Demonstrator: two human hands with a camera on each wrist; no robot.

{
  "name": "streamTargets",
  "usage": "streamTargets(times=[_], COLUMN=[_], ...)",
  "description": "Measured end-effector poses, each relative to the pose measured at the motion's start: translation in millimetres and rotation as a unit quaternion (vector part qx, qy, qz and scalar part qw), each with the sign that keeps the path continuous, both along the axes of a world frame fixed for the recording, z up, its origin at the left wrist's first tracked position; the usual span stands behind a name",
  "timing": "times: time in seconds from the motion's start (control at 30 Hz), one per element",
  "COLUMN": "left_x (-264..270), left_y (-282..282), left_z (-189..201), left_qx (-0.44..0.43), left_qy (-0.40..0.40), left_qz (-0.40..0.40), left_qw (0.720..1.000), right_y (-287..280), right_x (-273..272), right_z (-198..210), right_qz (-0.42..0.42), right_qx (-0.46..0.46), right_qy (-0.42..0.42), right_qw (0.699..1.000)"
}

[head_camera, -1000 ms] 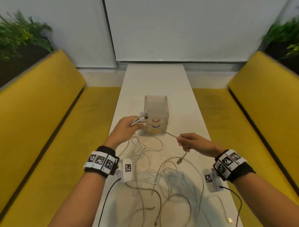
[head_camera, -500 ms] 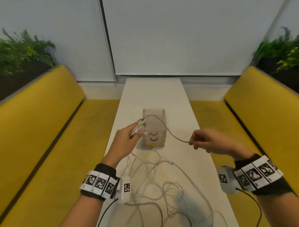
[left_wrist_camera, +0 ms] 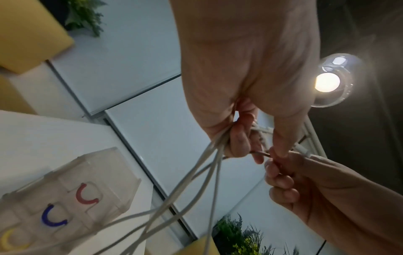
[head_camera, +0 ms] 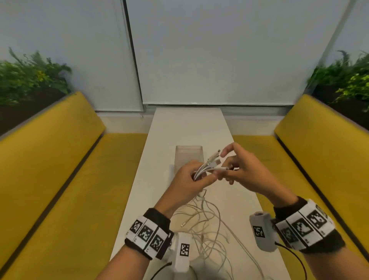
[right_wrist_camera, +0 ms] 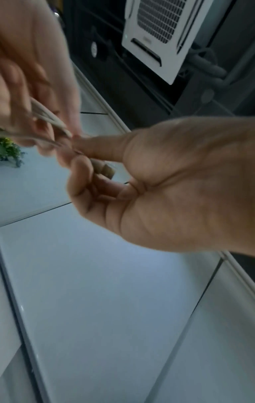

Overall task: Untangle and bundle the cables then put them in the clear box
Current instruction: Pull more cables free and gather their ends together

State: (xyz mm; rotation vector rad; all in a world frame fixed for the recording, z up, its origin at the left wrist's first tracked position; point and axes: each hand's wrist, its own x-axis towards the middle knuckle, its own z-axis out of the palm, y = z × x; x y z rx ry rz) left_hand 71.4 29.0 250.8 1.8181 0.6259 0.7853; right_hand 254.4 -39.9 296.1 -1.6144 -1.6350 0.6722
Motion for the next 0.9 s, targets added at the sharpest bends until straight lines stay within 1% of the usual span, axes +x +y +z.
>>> streamTargets(times=[0.13,0.2,0.27,0.33,0.4,0.47,0.53,0.57,0.63,0.67,0.7,0.73,0.77,0.8,0.87,0.9], left_x=[3,3,0,-6,-15,-27,-42,-53,-79,-94,-108,-119,-124,-123,-106,-91], left_y=[-2,-4,-4,-1,4,10,17,22,33,39,44,48,47,43,26,18], left_z=[-3,1,8,13,15,18,28,34,51,61,69,74,77,78,70,60], left_qx=[-0.069,-0.093,-0.112,-0.127,-0.122,-0.111,-0.107,-0.124,-0.160,-0.160,-0.152,-0.138,-0.123,-0.101,-0.044,-0.019], left_qy=[0.012,-0.018,-0.058,-0.080,-0.091,-0.108,-0.165,-0.219,-0.333,-0.373,-0.397,-0.398,-0.373,-0.322,-0.175,-0.103], left_qz=[-0.044,-0.053,-0.049,-0.035,-0.018,0.021,0.074,0.100,0.142,0.160,0.172,0.183,0.185,0.176,0.135,0.109], left_qw=[0.997,0.994,0.991,0.988,0.988,0.988,0.978,0.963,0.918,0.900,0.889,0.888,0.901,0.925,0.974,0.988], right_y=[9,12,10,7,4,1,-2,-5,-10,-14,-19,-22,-24,-24,-17,-14], right_x=[-8,-17,-28,-36,-40,-40,-34,-28,-14,-5,2,9,14,16,11,3], right_z=[-16,-27,-42,-54,-61,-59,-58,-60,-67,-71,-75,-78,-80,-81,-75,-69], right_qz=[-0.029,-0.029,0.010,0.048,0.066,0.072,0.078,0.076,0.064,0.051,0.031,0.010,-0.003,-0.008,0.003,0.018], right_qx=[0.020,-0.002,-0.035,-0.047,-0.035,-0.037,-0.050,-0.057,-0.057,-0.059,-0.064,-0.066,-0.062,-0.053,-0.032,-0.022], right_qy=[0.146,0.239,0.315,0.349,0.366,0.362,0.317,0.272,0.176,0.141,0.121,0.108,0.101,0.097,0.093,0.088], right_qw=[0.989,0.971,0.949,0.935,0.928,0.929,0.944,0.958,0.981,0.987,0.990,0.992,0.993,0.994,0.995,0.996])
